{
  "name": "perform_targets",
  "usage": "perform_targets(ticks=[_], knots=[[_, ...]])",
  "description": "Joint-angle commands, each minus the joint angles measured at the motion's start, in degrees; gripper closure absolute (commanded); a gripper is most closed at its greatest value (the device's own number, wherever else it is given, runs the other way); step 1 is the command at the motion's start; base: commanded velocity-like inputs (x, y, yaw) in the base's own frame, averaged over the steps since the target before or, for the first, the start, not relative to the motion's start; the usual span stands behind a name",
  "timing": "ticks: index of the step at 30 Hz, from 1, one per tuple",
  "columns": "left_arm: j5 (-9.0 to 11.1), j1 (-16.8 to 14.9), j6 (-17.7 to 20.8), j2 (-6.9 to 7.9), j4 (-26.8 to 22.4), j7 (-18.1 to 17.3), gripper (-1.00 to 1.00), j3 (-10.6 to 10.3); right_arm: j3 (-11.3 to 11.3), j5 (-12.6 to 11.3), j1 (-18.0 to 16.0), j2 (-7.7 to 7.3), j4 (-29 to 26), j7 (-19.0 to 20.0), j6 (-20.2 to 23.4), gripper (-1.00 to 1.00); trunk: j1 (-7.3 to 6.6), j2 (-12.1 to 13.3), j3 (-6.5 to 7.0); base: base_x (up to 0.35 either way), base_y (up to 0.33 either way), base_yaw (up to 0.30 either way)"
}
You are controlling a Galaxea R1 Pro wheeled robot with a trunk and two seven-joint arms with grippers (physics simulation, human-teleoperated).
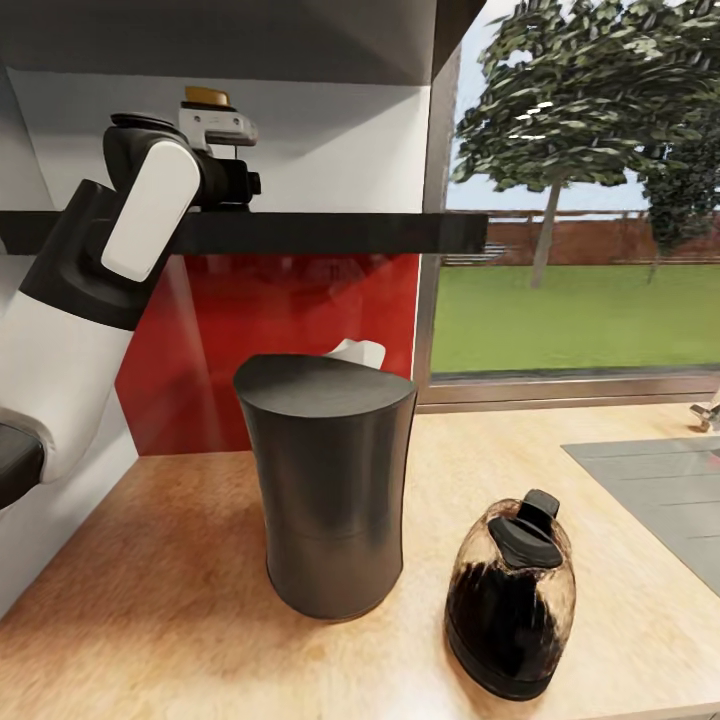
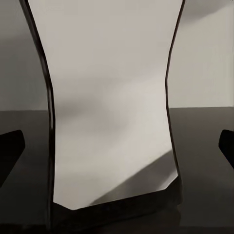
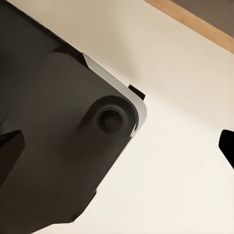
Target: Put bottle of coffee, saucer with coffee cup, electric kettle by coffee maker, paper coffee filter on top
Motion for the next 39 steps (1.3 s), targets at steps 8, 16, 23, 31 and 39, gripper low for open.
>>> perform_targets(ticks=[8, 16, 23, 31, 39], knots=[[0.53, -0.09, -0.33, 0.01, 0.00, 1.16, -1.00, -0.27, -0.35, 0.05, -0.08, -0.06, 0.09, 0.27, -0.20, -1.00, 0.01, -0.06, -0.08, 0.001, 0.001, 0.000], [0.53, -1.71, -0.36, -0.02, 1.89, 1.39, -1.00, -0.39, -0.35, 0.05, -0.08, -0.06, 0.09, 0.27, -0.20, -1.00, 0.01, -0.06, -0.08, 0.000, 0.000, 0.000], [0.53, -3.42, -0.36, -0.03, 4.16, 1.35, -1.00, -0.48, -0.35, 0.05, -0.08, -0.07, 0.09, 0.26, -0.22, -1.00, 0.01, -0.06, -0.08, 0.000, 0.000, 0.000], [0.53, -3.88, -0.36, -0.30, 4.65, 1.32, -1.00, -0.56, -0.35, 0.05, -0.08, -0.06, 0.09, 0.25, -0.22, -1.00, 0.01, -0.06, -0.08, 0.000, 0.000, 0.000], [0.53, -3.96, -0.45, -0.37, 4.44, 1.34, -1.00, -0.58, -0.36, 0.05, -0.08, -0.05, 0.05, 0.27, -0.24, -1.00, 0.01, -0.06, -0.08, 0.009, 0.000, 0.000]])
